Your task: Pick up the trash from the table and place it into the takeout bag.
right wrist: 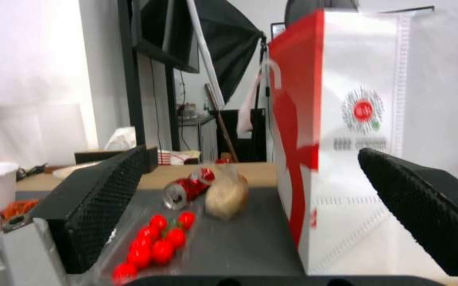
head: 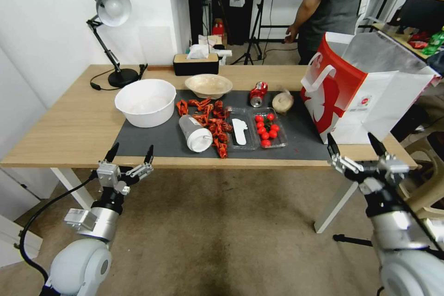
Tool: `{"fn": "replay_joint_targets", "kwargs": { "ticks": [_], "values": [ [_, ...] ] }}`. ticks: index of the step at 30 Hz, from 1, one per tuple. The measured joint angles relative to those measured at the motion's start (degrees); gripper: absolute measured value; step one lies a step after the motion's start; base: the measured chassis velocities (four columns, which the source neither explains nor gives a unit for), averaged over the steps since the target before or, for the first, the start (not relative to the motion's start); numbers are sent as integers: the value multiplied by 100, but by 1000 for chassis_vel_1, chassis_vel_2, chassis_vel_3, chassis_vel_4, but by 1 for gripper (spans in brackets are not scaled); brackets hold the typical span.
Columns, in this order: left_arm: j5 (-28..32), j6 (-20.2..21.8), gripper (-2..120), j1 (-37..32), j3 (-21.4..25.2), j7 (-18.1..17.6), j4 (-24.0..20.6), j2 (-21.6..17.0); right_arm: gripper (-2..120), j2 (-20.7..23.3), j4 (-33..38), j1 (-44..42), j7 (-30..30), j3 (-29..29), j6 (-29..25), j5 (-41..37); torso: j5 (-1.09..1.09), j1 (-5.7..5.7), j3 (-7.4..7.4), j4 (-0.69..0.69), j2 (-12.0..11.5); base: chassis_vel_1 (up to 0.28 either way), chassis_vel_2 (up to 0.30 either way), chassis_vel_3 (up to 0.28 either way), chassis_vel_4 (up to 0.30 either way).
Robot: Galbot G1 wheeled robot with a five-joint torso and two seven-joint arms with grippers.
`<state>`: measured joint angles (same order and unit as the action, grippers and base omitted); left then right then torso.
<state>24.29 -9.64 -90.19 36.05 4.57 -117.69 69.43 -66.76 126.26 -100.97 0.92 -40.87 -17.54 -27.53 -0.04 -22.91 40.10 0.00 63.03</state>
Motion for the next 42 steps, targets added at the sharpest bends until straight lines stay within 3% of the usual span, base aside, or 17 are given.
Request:
{"fn": "replay_joint_targets", "kwargs": {
  "ticks": [15,27,42],
  "values": [
    [30,-106,100,-12,-34,19,248,-44,100,-376,-860,41,-126,393,-286,264,5,0,1,0,0,0,0,0,0],
    [-52,-69,100,-33,-56,35,319,-16,100,-324,-802,101,-80,418,-249,295,4,-1,1,-1,0,0,0,0,0],
    [-175,-172,100,-84,-129,35,430,17,100,-207,-579,268,-52,578,313,316,3,0,1,-1,0,0,0,0,0]
  ]
}}
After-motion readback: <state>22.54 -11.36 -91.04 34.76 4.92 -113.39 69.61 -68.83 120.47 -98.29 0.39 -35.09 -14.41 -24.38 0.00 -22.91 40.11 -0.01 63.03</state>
